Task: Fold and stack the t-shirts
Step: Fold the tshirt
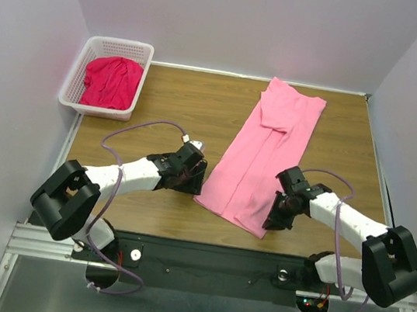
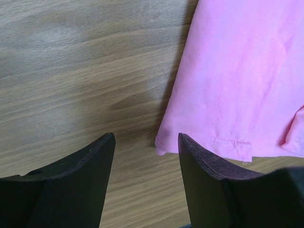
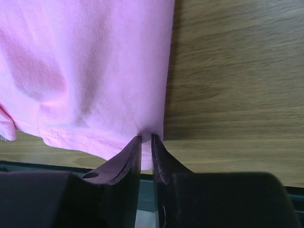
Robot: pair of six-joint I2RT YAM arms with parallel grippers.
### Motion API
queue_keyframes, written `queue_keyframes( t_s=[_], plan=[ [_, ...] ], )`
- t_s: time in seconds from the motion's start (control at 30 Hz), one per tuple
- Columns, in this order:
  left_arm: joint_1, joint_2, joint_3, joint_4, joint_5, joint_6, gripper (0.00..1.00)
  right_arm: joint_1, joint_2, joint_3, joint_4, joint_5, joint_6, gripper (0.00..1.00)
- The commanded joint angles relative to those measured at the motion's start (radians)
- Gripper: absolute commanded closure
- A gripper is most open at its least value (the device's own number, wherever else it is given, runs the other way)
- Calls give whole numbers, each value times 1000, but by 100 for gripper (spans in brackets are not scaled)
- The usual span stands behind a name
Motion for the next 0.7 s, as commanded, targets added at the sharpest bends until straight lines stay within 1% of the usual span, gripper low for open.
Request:
queue_keyframes(
  t_s=[0.0,0.2,0.27,0.3,0.33,0.4,0.43,0.5,0.57,0.6,0.67],
  plan=[
    [0,-6,21,-2,-16,16,33,16,19,-63,-42,47,26,80],
    [2,-14,12,-11,-4,20,33,23,-9,-37,-134,106,44,80],
    [0,-14,9,-9,16,22,33,23,-23,-16,-163,120,54,78],
    [-1,-11,6,-9,23,23,33,23,-32,13,-185,147,57,75],
    [-1,-10,6,-8,33,25,33,23,-61,24,-193,153,66,70],
    [-1,3,4,-6,38,34,33,23,-96,52,-200,150,84,67],
    [-1,9,9,-5,42,39,33,23,-130,57,-200,146,107,62],
    [-1,29,18,-8,43,51,33,23,-154,57,-210,141,129,57],
    [-6,39,26,-11,94,56,33,23,-193,49,-214,139,152,48],
    [-7,38,27,-11,102,53,33,23,-217,43,-217,141,165,45],
    [-15,33,24,-11,104,51,34,23,-233,34,-223,141,175,43]
  ],
)
